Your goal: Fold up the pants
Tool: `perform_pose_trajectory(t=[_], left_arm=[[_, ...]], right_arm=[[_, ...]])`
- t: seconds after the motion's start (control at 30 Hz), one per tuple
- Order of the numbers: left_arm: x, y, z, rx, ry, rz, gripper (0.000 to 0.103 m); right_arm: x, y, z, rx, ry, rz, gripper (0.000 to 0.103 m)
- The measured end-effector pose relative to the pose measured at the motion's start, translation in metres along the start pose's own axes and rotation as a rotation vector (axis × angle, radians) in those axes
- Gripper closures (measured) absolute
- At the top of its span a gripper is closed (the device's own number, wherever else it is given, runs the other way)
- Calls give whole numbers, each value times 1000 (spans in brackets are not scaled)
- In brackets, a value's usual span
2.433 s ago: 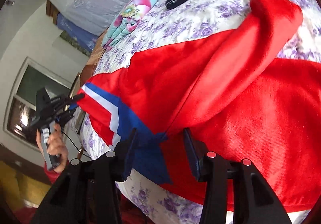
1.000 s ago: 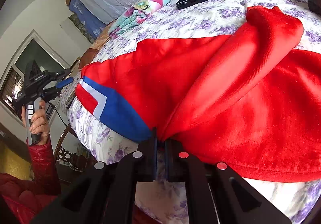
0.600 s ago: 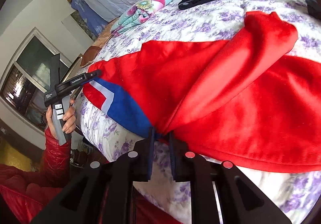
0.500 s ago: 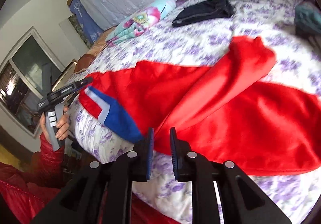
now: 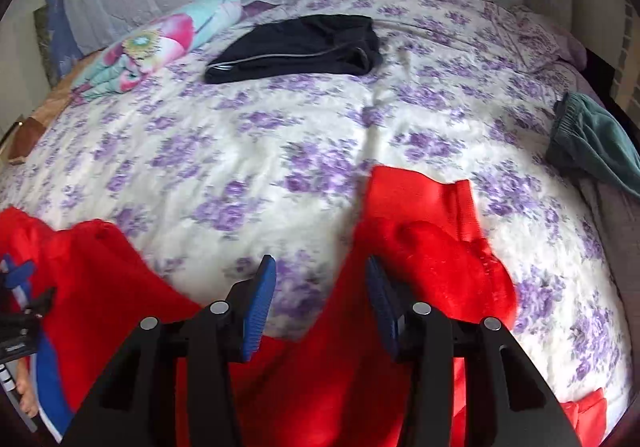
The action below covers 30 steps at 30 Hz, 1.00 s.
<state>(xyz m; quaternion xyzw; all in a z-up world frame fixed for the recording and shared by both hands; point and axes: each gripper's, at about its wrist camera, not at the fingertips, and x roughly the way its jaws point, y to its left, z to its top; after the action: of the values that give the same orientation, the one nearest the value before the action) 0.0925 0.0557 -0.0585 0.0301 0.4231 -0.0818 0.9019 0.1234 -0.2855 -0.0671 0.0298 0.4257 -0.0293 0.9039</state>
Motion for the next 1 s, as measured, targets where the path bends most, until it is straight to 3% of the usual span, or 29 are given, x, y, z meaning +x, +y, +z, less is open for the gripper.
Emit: perform_pose_trajectory(t=[0.13,0.2,0.4,0.57,0.7,0.87,1.0], left_arm=[[1,-2,0,7,-4,12,5],[0,-1,-1,5,-7,4,5],[-1,-2,-1,5,-10,1,5],[-1,-1,-1,5,-10,1,5],[-1,-1,-1,6,-10,1,5],[-1,-1,-2,6,-10,0,5],[-1,-1,-2,3,-13,-5,5]], right_arm=[[-8,-21,-17,-15,-16,-101,56],[-17,-42,-28,32,-21,-101,56],[-64,-81,-67,209,-93,-21,51],[-74,-91,-52,322,-110,116,49],[-58,-89,-27,311,-67,131,49],[-11,-89,-16,320,114,115,48],[-3,-84,-14,286,150,97,48]])
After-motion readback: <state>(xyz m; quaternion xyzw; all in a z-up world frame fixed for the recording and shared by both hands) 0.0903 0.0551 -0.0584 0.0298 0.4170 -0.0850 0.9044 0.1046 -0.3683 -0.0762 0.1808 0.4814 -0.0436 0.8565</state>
